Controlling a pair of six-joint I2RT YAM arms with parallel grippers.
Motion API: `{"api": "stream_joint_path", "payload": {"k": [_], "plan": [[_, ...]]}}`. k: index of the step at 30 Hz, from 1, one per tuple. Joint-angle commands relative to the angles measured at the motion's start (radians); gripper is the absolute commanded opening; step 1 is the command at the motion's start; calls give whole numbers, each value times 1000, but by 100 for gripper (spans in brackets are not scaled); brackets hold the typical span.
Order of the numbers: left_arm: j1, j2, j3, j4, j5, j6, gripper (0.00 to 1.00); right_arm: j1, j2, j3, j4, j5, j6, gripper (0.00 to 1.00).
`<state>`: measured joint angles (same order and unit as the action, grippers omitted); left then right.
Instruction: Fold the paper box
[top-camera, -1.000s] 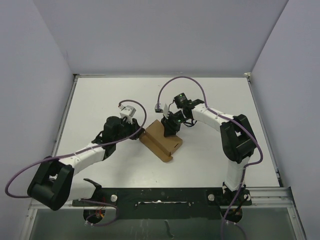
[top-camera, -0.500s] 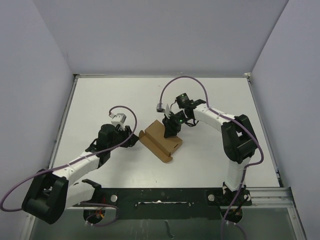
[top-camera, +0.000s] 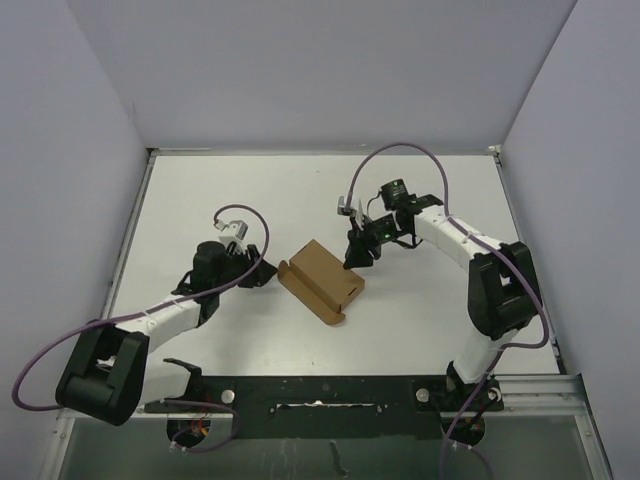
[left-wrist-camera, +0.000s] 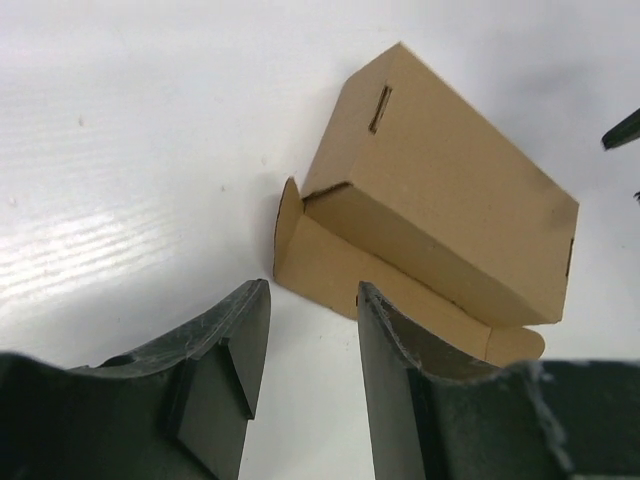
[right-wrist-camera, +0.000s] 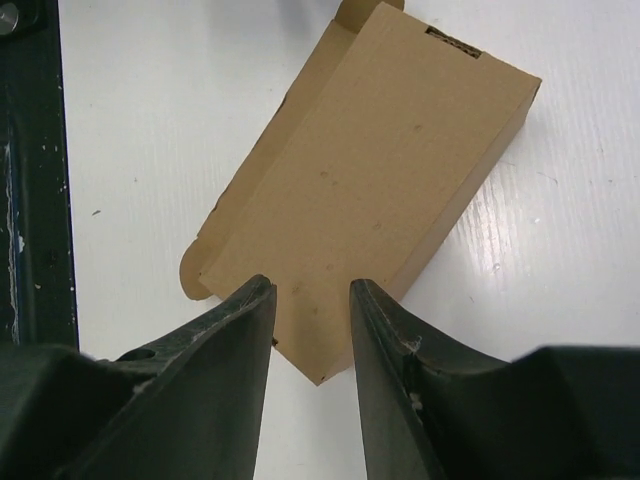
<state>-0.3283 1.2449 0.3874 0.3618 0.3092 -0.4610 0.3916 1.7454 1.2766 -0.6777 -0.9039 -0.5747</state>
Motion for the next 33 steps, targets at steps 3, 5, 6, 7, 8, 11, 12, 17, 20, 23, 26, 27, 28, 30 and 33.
{"api": "stream_joint_path", "payload": {"k": [3, 5, 6, 7, 8, 11, 12, 17, 20, 23, 26, 27, 28, 30, 33], "plan": [[10, 84, 195, 78, 35, 28, 44, -38, -70, -5, -120, -2, -199, 34], [14, 168, 261, 65, 68, 30, 45, -61, -82, -12, -179, 7, -291, 26], [16, 209, 292, 63, 91, 29, 45, -69, -87, -15, -234, -2, -362, 20], [17, 249, 319, 65, 115, 29, 45, -71, -92, -21, -285, -5, -437, 15], [17, 285, 344, 70, 148, 29, 45, -70, -97, -37, -314, 3, -488, 11], [13, 386, 406, 71, 204, 33, 46, -65, -98, -92, -375, 14, -604, 1], [12, 414, 430, 68, 217, 34, 46, -59, -93, -108, -389, 14, -642, 0], [-1, 497, 465, 52, 262, 26, 46, -14, -78, -174, -269, 99, -602, 0], [-11, 498, 441, 71, 281, 15, 45, 14, -57, -165, -182, 179, -497, 0], [-19, 480, 411, 77, 284, 7, 45, 14, -37, -149, -105, 232, -377, 2], [-29, 462, 383, 68, 283, 7, 44, 11, -40, -137, -37, 276, -297, 3], [-31, 456, 374, 59, 283, 6, 44, 13, -40, -130, -18, 291, -280, 3], [-34, 450, 367, 45, 282, 4, 43, 13, -39, -123, -6, 307, -262, 3], [-42, 434, 346, 36, 275, -6, 42, 12, -33, -104, 6, 336, -238, 4], [-59, 397, 304, 31, 258, -40, 42, 13, -28, -86, 24, 359, -217, 7]]}}
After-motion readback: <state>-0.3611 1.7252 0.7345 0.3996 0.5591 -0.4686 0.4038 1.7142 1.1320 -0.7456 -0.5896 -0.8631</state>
